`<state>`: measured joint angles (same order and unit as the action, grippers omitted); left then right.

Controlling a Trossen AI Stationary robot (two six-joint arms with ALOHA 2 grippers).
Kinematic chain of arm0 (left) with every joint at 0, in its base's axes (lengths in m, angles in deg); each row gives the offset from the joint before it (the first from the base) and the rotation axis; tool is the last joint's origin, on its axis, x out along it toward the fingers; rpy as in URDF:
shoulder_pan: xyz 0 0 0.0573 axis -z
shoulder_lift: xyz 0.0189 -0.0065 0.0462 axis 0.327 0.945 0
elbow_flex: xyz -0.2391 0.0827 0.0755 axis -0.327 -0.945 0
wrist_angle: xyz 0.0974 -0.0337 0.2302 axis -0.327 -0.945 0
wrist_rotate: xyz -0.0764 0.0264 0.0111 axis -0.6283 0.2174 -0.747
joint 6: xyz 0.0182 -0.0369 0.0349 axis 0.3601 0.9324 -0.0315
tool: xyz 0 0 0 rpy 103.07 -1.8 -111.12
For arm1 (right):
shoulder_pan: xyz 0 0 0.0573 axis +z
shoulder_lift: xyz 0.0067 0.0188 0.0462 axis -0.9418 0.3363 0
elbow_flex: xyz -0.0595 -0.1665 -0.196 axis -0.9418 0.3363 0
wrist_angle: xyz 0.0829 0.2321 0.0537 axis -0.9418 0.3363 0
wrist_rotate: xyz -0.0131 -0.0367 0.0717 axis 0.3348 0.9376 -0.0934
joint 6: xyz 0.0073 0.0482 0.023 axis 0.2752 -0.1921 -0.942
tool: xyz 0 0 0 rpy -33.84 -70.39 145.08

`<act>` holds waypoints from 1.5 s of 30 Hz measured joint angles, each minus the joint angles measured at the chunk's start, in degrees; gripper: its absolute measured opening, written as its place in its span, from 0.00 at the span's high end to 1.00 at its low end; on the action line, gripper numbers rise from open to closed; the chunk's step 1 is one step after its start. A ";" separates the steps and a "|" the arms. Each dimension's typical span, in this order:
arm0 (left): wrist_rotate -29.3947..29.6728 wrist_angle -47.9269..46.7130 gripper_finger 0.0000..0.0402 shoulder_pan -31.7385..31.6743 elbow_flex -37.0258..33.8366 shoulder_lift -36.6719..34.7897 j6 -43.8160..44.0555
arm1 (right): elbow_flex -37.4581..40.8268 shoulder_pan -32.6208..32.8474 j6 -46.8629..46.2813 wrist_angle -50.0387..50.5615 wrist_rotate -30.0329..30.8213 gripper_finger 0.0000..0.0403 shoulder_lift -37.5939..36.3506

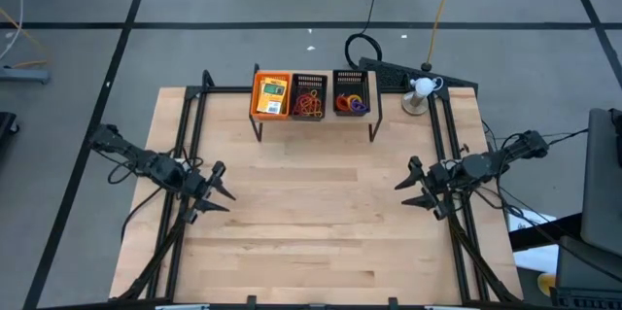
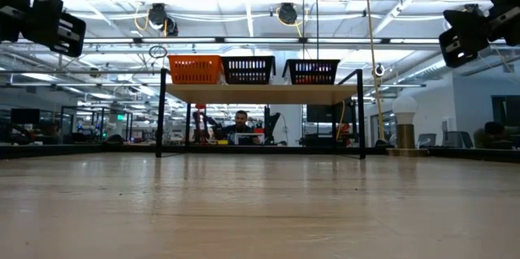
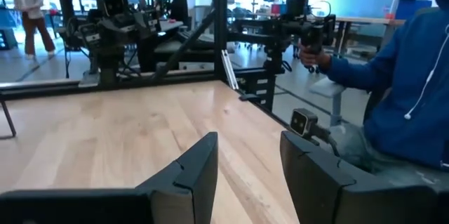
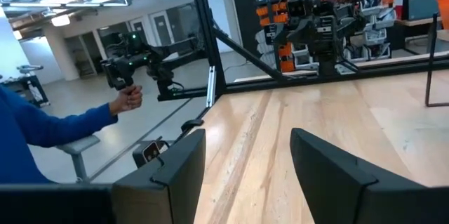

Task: Pick & Place Office Desk Supplies
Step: Return to Home Position

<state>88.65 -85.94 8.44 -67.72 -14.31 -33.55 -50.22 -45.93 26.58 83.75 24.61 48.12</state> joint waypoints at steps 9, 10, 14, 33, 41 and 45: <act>0.11 -0.54 0.62 -0.42 0.07 0.00 -1.33 | -0.02 -3.73 -0.37 0.26 -0.03 0.51 0.00; 0.09 -0.58 0.62 -0.78 0.07 0.00 -1.36 | -0.02 -4.17 -0.43 0.28 -0.09 0.51 -0.01; 0.11 -0.63 0.62 -2.08 0.09 0.00 -0.04 | -0.02 -6.06 -1.74 0.71 -2.15 0.51 -0.02; 0.15 -0.48 0.62 -1.77 0.07 -0.79 8.09 | -0.04 -7.62 1.69 1.05 -4.00 0.51 0.00; 0.15 -0.30 0.62 -1.40 0.04 -0.76 9.02 | -0.04 -7.62 2.18 0.71 -4.11 0.51 0.02; 0.15 0.38 0.62 -1.40 -0.01 -0.76 7.77 | -0.04 -7.62 2.18 0.25 -4.11 0.51 0.02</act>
<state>88.80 -85.55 7.04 -67.73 -15.07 -25.78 -50.26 -53.55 28.76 84.00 20.50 48.14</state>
